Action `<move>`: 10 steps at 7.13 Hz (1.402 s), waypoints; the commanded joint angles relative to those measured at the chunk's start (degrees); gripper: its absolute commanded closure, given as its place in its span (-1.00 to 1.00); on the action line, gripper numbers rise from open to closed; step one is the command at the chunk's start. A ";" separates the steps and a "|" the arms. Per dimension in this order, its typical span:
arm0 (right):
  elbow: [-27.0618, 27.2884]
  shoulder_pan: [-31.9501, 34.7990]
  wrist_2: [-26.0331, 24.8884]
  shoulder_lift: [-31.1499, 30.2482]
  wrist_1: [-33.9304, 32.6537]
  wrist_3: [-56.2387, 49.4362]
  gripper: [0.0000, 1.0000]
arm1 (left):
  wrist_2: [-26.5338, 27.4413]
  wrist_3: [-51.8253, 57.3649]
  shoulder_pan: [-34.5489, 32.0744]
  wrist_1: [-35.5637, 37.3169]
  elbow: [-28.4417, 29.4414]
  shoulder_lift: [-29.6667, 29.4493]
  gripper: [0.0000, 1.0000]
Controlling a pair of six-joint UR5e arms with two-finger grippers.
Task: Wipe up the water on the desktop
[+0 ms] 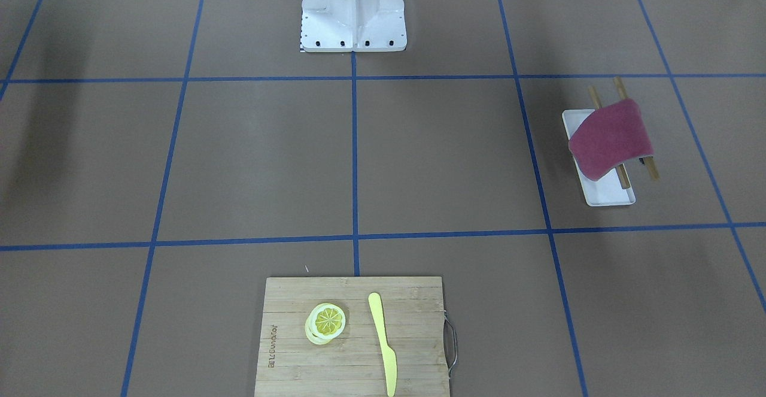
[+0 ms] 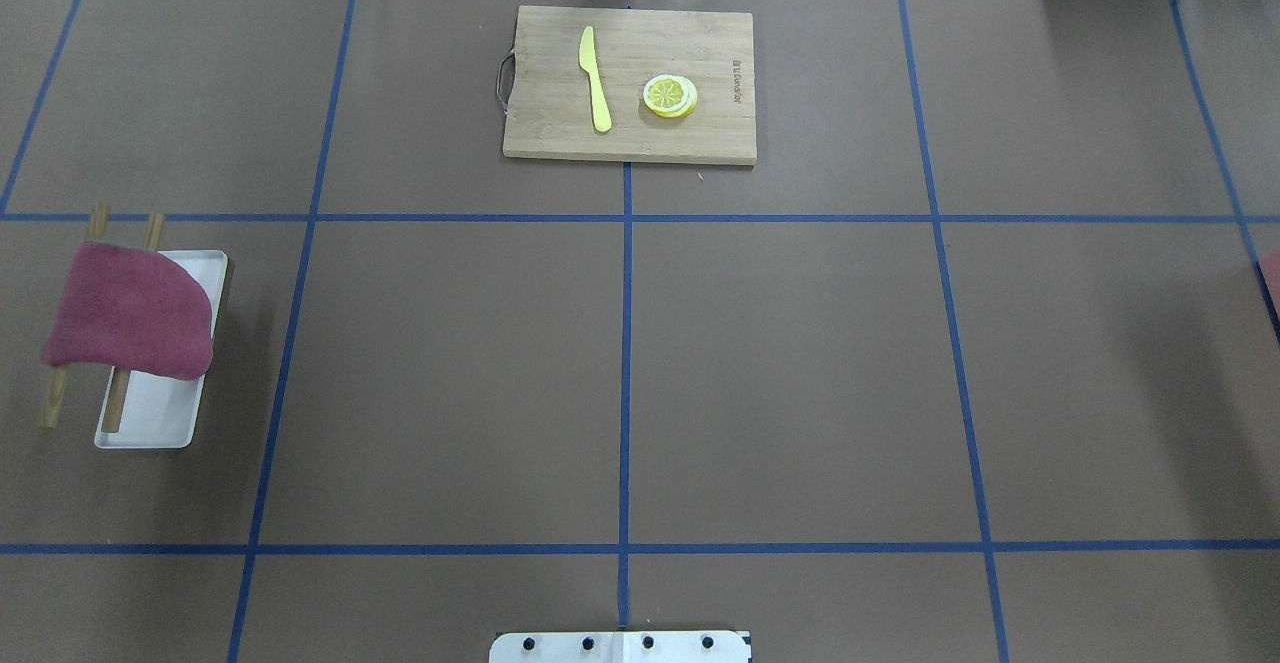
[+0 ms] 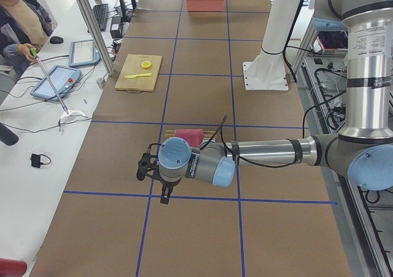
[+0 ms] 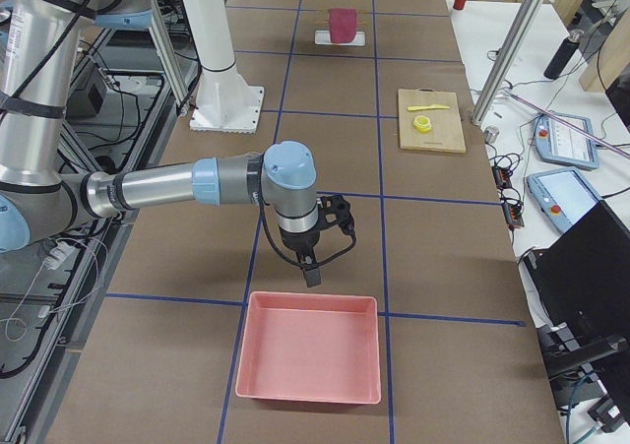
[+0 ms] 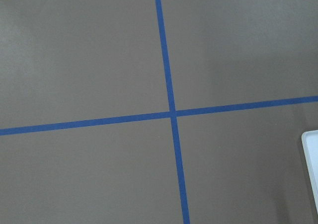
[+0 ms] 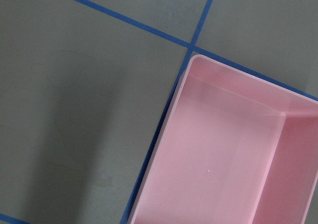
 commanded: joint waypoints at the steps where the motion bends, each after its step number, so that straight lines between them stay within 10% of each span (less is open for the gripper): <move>1: -0.24 -1.42 -1.21 0.01 -2.37 0.01 -1.00 | 0.76 0.21 0.13 13.03 -11.06 -0.58 -0.96; 10: -1.04 -1.43 0.63 0.01 -1.86 0.10 -1.00 | -7.67 0.13 0.75 8.18 -15.46 8.63 -0.96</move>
